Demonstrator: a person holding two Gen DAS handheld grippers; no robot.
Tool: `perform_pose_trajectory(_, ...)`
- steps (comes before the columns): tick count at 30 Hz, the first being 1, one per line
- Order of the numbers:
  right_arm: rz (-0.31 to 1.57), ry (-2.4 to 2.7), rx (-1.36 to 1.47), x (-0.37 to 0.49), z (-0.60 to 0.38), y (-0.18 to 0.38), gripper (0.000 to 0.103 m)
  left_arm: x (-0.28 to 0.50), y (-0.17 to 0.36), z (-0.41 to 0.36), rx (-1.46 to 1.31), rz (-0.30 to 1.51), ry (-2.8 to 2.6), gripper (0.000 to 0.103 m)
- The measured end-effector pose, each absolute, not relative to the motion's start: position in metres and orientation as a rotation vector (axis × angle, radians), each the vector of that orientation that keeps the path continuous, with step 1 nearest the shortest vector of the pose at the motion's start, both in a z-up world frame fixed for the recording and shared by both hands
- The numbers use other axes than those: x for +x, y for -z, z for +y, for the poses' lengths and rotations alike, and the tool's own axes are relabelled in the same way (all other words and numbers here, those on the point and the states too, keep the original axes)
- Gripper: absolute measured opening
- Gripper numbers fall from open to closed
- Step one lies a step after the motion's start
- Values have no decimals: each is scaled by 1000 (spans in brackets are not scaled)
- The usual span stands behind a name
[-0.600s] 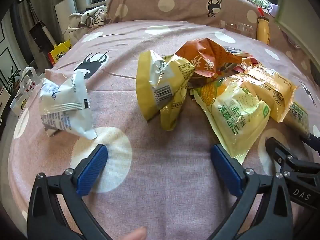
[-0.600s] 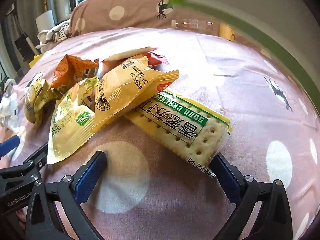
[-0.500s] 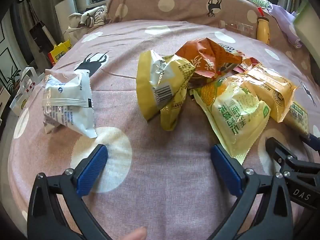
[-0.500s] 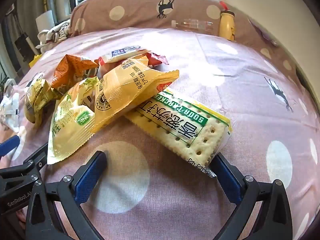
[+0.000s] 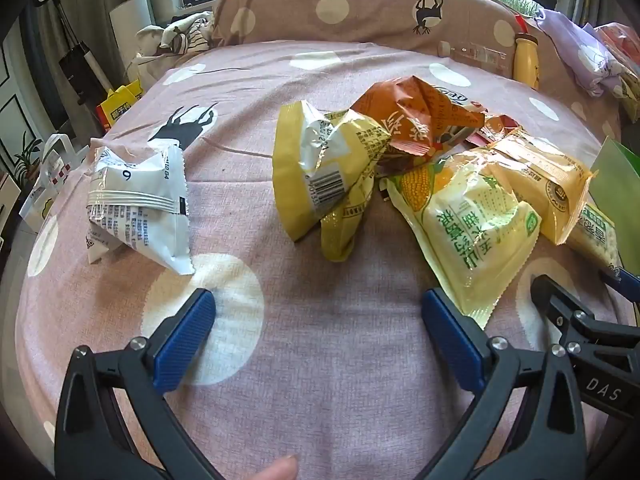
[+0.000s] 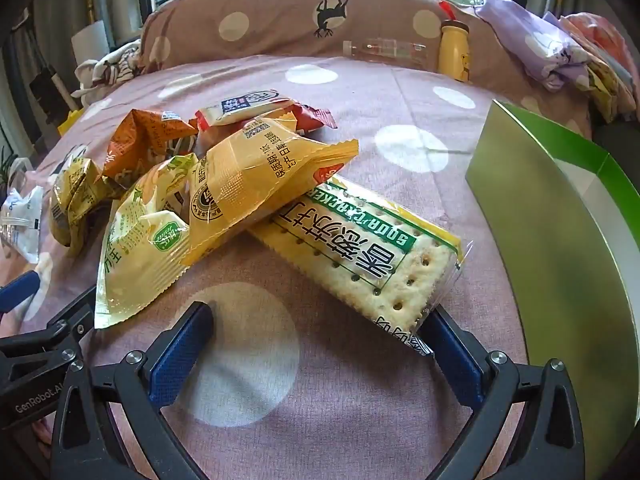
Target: Organize snacks
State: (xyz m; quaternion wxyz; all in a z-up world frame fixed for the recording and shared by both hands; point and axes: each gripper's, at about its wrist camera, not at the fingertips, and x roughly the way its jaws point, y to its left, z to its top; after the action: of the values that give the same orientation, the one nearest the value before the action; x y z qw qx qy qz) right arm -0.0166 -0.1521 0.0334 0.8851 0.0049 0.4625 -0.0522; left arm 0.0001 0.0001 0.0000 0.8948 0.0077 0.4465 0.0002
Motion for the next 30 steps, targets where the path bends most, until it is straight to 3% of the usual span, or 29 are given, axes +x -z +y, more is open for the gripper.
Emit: perform_pose_trajectory(30, 962, 109, 10, -17, -152, -33, 103, 2, -3, 1, 18, 923, -1, 103)
